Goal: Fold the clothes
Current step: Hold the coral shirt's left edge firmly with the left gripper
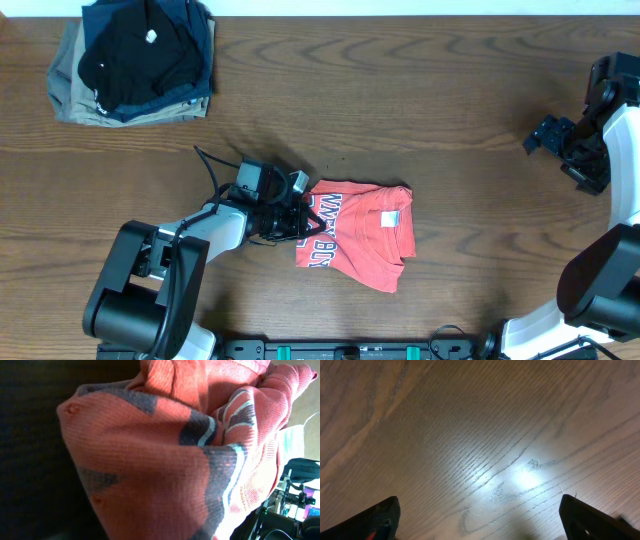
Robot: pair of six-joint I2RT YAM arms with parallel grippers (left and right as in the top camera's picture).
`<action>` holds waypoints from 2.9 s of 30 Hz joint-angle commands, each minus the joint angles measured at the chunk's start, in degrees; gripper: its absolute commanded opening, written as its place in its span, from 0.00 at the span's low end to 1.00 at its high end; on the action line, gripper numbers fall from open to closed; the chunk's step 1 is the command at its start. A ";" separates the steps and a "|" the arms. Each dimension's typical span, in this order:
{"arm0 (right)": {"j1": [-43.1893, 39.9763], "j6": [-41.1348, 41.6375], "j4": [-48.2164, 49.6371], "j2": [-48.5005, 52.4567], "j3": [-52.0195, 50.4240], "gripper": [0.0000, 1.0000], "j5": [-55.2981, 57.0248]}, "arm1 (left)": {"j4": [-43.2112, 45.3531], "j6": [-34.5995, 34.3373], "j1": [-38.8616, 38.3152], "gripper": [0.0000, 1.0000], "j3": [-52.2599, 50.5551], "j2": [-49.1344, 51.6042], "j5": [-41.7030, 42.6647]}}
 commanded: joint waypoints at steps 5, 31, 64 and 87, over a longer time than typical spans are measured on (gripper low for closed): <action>-0.26 -0.44 -0.04 -0.48 0.24 0.99 0.17 | -0.85 -0.55 -0.13 0.06 -0.35 1.09 -5.68; -0.26 -0.44 -0.04 -0.48 0.24 0.99 0.17 | -0.83 -0.74 -0.13 0.07 -0.35 1.09 -5.70; -0.26 -0.44 -0.04 -0.48 0.24 0.99 0.17 | -0.83 -0.74 -0.13 0.06 -0.35 1.09 -5.70; -0.26 -0.44 -0.04 -0.48 0.24 0.99 0.17 | -0.83 -0.74 -0.13 0.06 -0.35 1.09 -5.70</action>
